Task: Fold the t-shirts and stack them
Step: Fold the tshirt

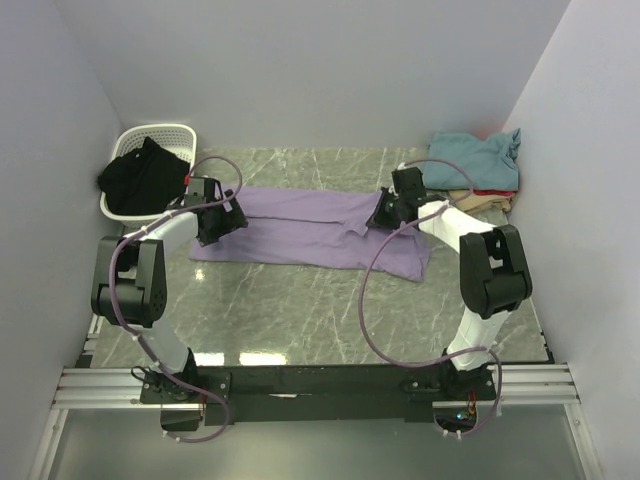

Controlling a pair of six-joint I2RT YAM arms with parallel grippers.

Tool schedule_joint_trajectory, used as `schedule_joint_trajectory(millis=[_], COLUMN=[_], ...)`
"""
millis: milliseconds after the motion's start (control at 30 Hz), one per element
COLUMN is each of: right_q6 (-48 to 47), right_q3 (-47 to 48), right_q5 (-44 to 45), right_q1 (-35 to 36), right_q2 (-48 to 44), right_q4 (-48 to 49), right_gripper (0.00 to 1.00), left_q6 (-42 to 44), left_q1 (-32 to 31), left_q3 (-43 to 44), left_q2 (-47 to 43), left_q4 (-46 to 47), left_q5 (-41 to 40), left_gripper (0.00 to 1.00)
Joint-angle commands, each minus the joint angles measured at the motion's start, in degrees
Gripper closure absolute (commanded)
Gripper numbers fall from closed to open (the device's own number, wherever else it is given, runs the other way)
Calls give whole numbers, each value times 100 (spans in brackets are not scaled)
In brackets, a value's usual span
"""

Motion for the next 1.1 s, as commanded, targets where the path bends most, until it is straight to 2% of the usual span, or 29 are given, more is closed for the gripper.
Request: schedule_joint_trajectory(millis=[0,100,200,233,333,467,600,633,733,933,1067], right_q6=[-168,-195,-256,-265,-353,-467,-529,-546,-546,-459,-397], right_q3=[661,1083,1470,1601,1769,1902,1402,1322,1225,882,470], right_q5=[262,297,289,306,560,745,1113,1211,1273,843,518], right_q1=[44,44,26,26,35,-44,-96,-88,-219,-395,-439], right_q2=[404,764,1098,1203,1240,1108,477,405,360,527,536], right_q4=[-155,-261,-322,-322,-358,-436,-270,-261,-454,-454,-287], right_gripper=[92,90,81,66,45,43,40,36,37,37,37], left_q6=[111,102,111,102,111,102,67,67,67,119,155], left_q1=[-46,-55,-55,-63,-72,-90,-125,-169,-239,-336,-336], left_q3=[214,205,178,178,187,196,213,214,362,1108,1259], left_q2=[44,44,27,36,9,-8,-131,-149,-70,509,887], left_q4=[59,59,68,68,50,24,120,190,401,639,999], left_q5=[63,72,72,72,63,81,186,239,563,626,792], left_gripper=[1,0,1,1,1,1,1,0,0,1,1])
